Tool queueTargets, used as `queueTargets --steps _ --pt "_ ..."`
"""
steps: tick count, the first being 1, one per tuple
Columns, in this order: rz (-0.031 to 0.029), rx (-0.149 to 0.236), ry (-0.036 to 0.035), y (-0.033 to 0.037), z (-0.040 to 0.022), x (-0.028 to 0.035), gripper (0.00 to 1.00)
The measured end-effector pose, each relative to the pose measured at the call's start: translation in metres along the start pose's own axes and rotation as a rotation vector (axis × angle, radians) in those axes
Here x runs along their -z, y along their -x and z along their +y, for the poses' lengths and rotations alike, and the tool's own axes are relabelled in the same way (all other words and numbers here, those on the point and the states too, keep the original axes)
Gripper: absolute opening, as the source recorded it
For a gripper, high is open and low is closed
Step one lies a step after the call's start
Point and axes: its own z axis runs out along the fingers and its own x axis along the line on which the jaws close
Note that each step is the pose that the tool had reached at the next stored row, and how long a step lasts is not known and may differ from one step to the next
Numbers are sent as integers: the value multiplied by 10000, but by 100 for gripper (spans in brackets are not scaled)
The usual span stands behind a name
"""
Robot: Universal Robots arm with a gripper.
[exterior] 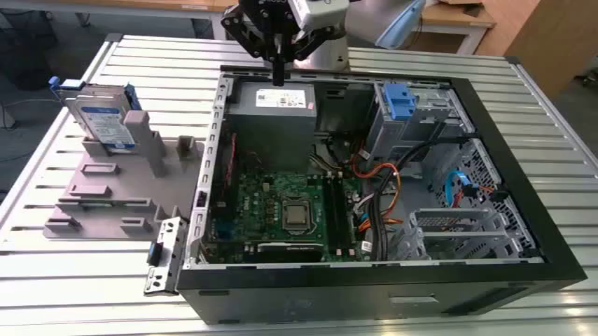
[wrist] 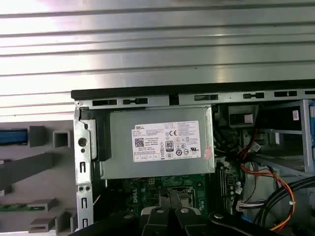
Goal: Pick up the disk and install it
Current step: 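Reach for the disk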
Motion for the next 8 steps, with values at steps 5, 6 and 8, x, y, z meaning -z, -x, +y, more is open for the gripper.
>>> queueTargets --steps 5,6,8 --pt "-1 1 -16 0 0 0 11" --pt "-1 1 -17 0 0 0 11" --pt "-1 1 -19 0 0 0 11"
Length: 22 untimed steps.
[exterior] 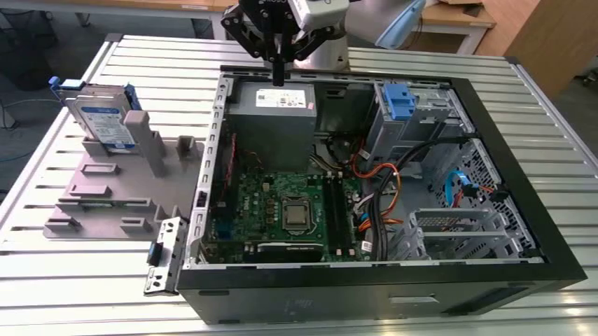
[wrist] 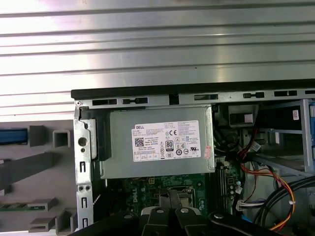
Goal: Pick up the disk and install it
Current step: 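Reach for the disk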
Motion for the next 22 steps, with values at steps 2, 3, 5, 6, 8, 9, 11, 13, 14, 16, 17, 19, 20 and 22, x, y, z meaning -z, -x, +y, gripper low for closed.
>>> queueTargets --steps 2,3,5,6,8,9,11,13,14,16,17,19,20,22 --pt "0 0 -2 0 0 0 11" --pt "0 -2 -2 -2 0 0 11" --pt "0 -2 -2 -11 0 0 11" --pt "0 0 -1 -21 -2 0 11" --pt "0 0 -1 -48 -4 0 11" --pt "0 1 -1 -62 -5 0 11" --pt "0 -1 -1 -98 -8 0 11" --pt "0 -1 -1 -136 -10 0 11" --pt "0 -1 -1 -154 -12 0 11" --pt "-1 -1 0 -175 -13 0 11" --pt "-1 -1 0 -175 -13 0 11" --pt "1 1 -2 -176 -13 1 11" --pt "0 0 0 -177 -13 0 11" --pt "0 0 -1 -178 -13 1 11"
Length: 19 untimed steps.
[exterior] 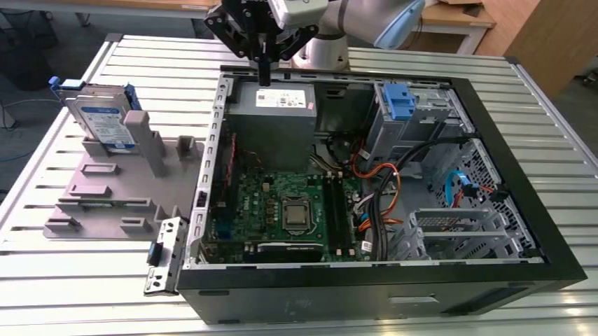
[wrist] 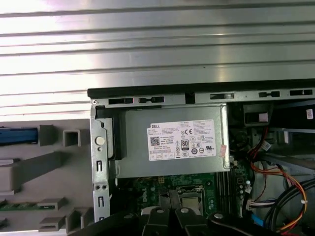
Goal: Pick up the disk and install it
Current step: 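Reach for the disk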
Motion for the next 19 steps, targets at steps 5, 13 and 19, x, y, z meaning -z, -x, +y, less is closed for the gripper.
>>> queueTargets --steps 5,13,19 --pt "0 0 1 -15 -2 0 11" --pt "0 0 0 -98 -8 1 11" --pt "0 0 0 -130 -10 1 11"
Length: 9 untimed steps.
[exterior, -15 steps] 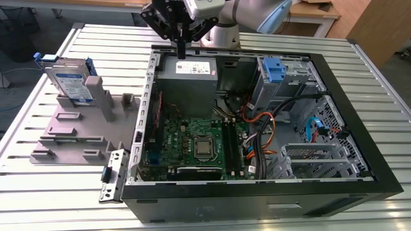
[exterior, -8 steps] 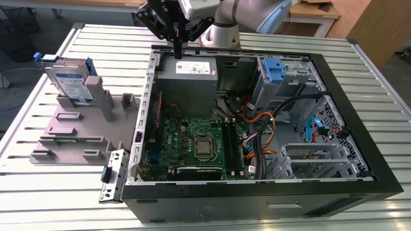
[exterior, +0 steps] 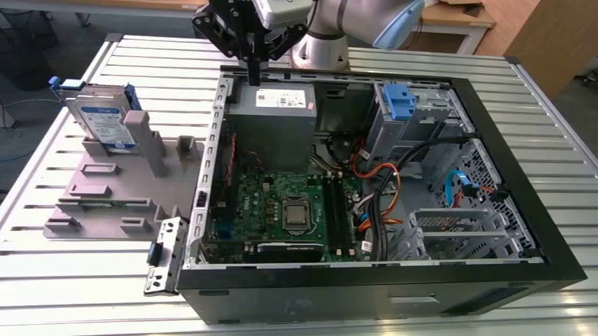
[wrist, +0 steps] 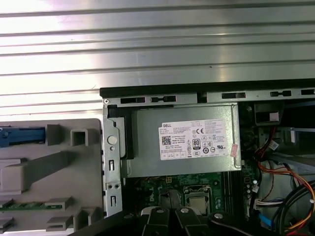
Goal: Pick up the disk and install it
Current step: 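Reach for the disk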
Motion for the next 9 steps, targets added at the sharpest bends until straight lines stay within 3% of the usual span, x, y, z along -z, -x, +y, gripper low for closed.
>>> queueTargets --steps 9 --pt "0 -2 0 -7 -1 0 11"
